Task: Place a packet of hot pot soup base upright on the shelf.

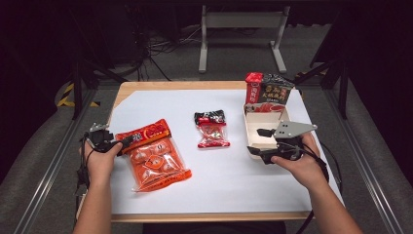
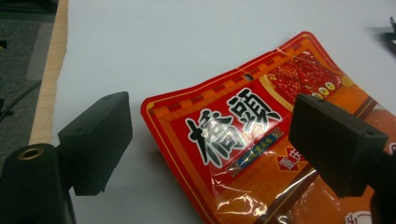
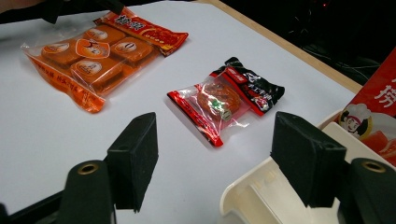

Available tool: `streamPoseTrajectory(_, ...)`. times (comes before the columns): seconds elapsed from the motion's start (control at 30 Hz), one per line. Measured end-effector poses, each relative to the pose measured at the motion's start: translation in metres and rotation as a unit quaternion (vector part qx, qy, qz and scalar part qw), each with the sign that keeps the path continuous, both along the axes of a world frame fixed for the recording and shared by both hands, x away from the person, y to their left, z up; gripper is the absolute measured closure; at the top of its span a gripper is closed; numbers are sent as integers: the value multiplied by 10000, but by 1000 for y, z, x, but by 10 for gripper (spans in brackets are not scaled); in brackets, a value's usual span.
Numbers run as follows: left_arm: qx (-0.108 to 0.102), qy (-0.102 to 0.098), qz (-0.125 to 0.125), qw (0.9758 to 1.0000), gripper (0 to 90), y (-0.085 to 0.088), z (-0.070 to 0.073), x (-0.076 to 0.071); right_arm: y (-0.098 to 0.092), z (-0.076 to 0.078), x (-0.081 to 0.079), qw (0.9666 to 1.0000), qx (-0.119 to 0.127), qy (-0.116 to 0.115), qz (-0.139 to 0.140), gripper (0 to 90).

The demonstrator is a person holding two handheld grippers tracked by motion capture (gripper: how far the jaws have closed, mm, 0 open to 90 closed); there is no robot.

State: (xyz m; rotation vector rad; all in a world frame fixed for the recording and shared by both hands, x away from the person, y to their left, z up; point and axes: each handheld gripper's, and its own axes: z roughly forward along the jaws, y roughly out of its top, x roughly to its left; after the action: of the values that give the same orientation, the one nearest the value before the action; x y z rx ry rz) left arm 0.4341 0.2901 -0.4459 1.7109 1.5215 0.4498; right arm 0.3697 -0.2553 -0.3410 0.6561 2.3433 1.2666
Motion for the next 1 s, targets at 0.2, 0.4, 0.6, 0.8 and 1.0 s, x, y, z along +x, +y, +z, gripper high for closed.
streamPoseTrajectory(0.2, -191, 260, -65, 9995, 155, 1, -7, 2, 1, -1, 0, 10000, -12, 34, 2, 321)
streamPoseTrajectory(0.4, -251, 300, -76, 9992, 157, 2, -11, 3, 1, -2, 1, 10000, -18, 33, 2, 320)
streamPoseTrajectory(0.6, -326, 239, -229, 9989, 179, 1, -12, 4, 3, -3, 1, 10000, -25, 36, 23, 315)
streamPoseTrajectory(0.8, -830, 98, -279, 9961, 226, -5, -11, 5, 3, -2, 2, 10000, -8, 42, -5, 314)
streamPoseTrajectory(1.0, -719, 171, -334, 9967, 293, -9, -14, 8, 6, -1, 1, 10000, -3, 26, 26, 312)
